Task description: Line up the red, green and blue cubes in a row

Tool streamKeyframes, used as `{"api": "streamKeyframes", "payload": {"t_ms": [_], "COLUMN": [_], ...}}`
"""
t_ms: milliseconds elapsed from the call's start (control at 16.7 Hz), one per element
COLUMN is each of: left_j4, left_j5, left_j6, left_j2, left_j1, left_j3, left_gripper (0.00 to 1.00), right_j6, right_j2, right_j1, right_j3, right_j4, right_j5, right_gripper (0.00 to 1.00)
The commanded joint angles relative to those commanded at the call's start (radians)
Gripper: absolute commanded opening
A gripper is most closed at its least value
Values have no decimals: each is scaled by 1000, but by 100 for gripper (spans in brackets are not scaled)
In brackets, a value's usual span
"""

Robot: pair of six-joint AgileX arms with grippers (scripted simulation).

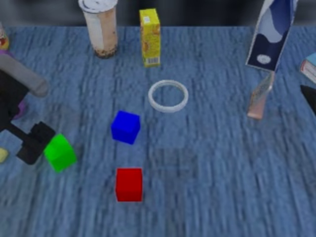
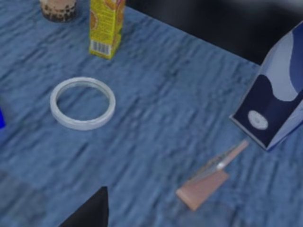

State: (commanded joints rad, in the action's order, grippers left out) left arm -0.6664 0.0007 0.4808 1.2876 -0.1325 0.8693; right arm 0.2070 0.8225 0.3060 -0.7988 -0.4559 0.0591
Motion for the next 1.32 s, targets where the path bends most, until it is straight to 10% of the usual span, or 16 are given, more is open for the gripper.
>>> {"api": "streamKeyframes", "payload": {"t_ms": [600,1320], "left_j4": [-293,-245], "left_j5": [0,0], "left_j6": [219,239], "left_j2": [571,651], "left_j1": [-60,-62], "left_j3": [408,409], "left_gripper": [100,100], "right_j6": [-192,-207], "right_j2": [-764,-822], "right_j1": [-276,-296], "right_j3": [746,799], "right_j4": [420,456], "right_j5": [-52,-59], "right_gripper": [100,100]}}
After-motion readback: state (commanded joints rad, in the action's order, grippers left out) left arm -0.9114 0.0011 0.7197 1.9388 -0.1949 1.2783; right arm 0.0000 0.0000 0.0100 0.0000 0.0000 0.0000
